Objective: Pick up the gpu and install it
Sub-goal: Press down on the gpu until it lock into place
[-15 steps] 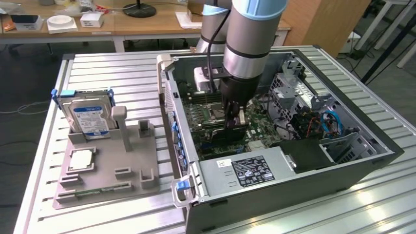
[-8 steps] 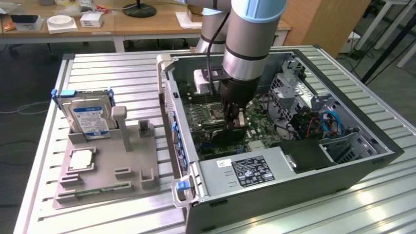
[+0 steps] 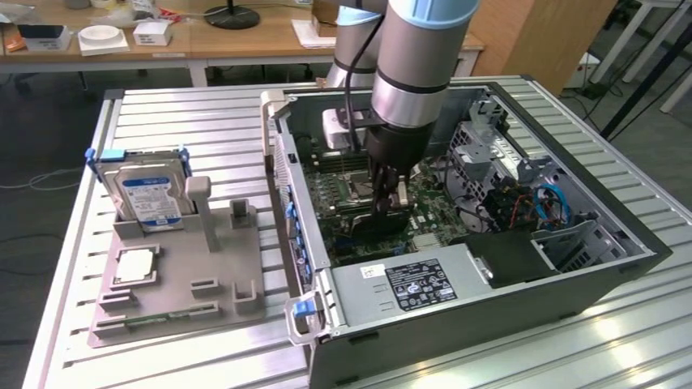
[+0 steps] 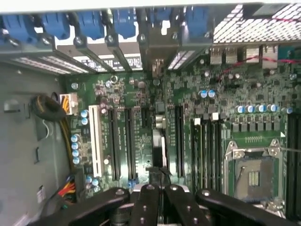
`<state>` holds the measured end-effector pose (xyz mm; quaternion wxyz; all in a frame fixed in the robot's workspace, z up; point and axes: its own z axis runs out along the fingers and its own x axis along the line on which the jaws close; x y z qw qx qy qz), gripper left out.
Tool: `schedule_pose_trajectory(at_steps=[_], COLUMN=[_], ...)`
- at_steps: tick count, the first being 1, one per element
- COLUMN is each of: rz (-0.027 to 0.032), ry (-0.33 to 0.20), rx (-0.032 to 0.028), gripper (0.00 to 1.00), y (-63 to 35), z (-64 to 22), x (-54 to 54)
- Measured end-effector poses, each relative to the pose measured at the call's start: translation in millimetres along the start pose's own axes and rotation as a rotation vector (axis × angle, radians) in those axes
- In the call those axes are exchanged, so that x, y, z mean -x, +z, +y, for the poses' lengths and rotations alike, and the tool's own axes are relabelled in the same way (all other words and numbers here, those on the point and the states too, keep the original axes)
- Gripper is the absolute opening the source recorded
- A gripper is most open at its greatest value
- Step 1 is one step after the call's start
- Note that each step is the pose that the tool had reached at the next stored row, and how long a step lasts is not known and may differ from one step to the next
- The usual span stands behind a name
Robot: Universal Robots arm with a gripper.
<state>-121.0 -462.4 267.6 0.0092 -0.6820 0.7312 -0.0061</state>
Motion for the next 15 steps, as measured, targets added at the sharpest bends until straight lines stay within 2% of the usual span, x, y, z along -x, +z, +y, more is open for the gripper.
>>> schedule_pose_trajectory(at_steps=[6, 15], rz=[0.0004, 0.0004], ry=[0.0, 0.0], rx=[0.0003, 0.0003], gripper=[0.11, 0.11], y=[-11.2, -11.3], z=[0.0, 0.0], x=[2.3, 2.5])
